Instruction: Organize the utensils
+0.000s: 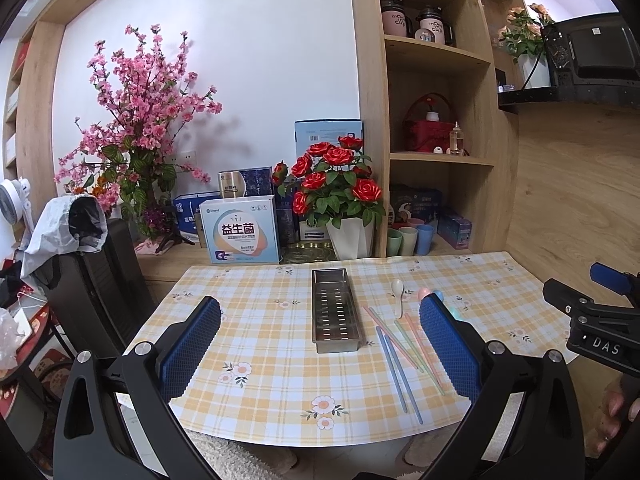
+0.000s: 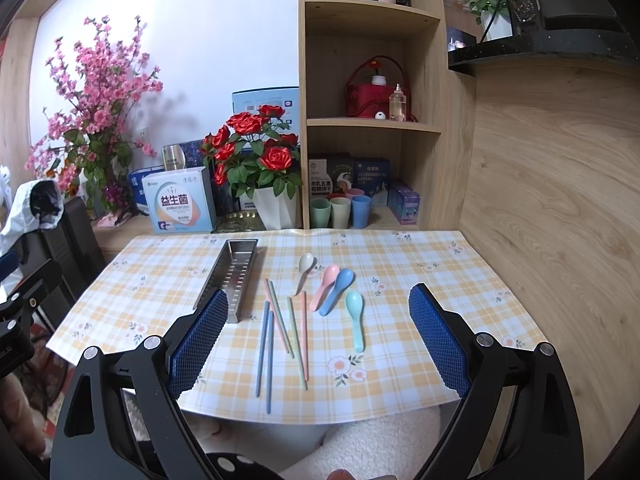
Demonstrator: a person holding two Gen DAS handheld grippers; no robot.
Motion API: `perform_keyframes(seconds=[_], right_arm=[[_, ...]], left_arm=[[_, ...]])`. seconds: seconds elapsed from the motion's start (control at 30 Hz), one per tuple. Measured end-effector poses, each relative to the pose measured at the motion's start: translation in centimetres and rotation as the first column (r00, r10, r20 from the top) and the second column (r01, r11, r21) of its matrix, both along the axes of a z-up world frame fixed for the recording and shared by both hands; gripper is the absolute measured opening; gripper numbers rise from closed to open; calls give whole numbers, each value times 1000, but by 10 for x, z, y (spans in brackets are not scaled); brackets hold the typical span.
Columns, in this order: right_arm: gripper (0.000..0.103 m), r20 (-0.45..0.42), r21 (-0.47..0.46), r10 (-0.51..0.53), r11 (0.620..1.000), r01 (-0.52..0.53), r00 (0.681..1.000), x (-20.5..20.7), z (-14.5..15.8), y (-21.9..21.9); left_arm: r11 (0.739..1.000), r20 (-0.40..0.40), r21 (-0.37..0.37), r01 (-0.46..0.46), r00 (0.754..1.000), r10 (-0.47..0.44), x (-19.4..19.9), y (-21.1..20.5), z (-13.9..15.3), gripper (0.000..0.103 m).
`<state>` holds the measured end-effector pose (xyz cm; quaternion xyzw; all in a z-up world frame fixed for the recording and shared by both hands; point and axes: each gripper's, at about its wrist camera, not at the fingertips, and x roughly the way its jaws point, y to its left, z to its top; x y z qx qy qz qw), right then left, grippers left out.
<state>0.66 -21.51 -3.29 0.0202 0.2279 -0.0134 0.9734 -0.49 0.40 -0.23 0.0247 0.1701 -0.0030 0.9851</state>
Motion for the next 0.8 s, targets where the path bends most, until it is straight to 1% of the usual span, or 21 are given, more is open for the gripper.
perform_keyframes(seconds=[0.2, 0.43, 0.5, 0.57, 0.67, 0.8], right_arm=[[89, -17, 12, 5, 1000, -5, 1000, 3, -3, -2], [89, -74, 56, 18, 998, -14, 997, 28, -8, -13], [89, -90, 65, 14, 998, -8, 996, 37, -12, -16], [89, -107, 57, 9, 998, -3, 994, 50, -17, -17], [89, -120, 36, 0, 999, 4, 993, 68, -23, -18], [89, -167, 8, -30, 999, 31, 985, 99, -40, -22]], left_arm=[[999, -25, -23, 23, 999, -24, 9, 3, -1, 97], [994, -56, -84, 75, 995, -79, 36, 15, -2, 97], [992, -70, -90, 93, 993, -99, 50, 18, -6, 97], [992, -91, -93, 90, 991, -98, 65, 19, -11, 97], [993, -115, -96, 75, 990, -86, 88, 21, -21, 97], [996, -165, -72, 51, 984, -62, 119, 15, -42, 97]])
